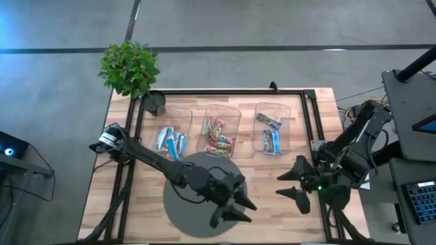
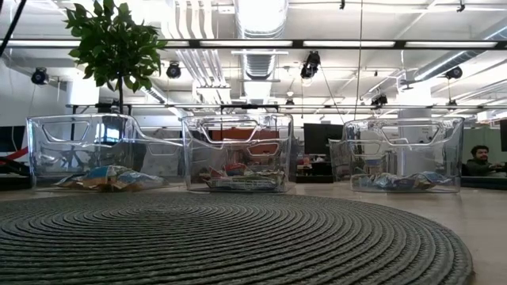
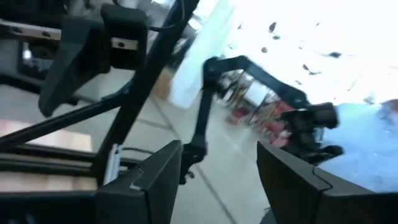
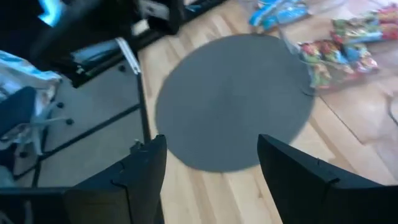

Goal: Pick and place Granola Bars by type
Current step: Return to Home Position

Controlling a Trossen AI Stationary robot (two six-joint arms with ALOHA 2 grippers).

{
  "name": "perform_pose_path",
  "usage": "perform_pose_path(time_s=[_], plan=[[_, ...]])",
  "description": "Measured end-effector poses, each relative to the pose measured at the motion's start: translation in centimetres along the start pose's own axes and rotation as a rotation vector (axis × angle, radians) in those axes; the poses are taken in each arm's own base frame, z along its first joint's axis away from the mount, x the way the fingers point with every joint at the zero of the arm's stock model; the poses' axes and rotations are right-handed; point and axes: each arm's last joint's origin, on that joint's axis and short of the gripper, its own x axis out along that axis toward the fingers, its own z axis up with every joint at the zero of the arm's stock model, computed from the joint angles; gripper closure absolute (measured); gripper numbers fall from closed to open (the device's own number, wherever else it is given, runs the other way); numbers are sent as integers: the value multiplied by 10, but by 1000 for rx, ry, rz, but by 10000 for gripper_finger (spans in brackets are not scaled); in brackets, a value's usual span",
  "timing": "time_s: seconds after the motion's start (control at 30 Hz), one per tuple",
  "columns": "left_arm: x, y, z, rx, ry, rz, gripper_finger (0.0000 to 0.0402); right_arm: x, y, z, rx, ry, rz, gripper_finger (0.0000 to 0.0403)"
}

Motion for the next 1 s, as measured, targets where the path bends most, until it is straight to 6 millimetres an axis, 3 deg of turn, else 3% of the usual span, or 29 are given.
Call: perform_pose_path(time_s=[0.1, 0.33, 0.6, 0.77, 1.0], plan=[[-12, 16, -16, 8, -63, -28, 209, 5, -4, -2, 3, -18, 36, 161], [-51, 56, -32, 9, -188, -103, 209, 11, -40, -17, 50, 13, 211, 161], [-101, 84, -6, 12, -140, -82, 209, 8, -92, -21, 47, -252, 407, 161], [-144, 89, 17, 28, -96, 28, 209, -1, -124, -16, 23, -386, 369, 161], [-211, 82, 25, 65, -139, 121, 209, -10, -158, -11, 0, -551, 275, 161]])
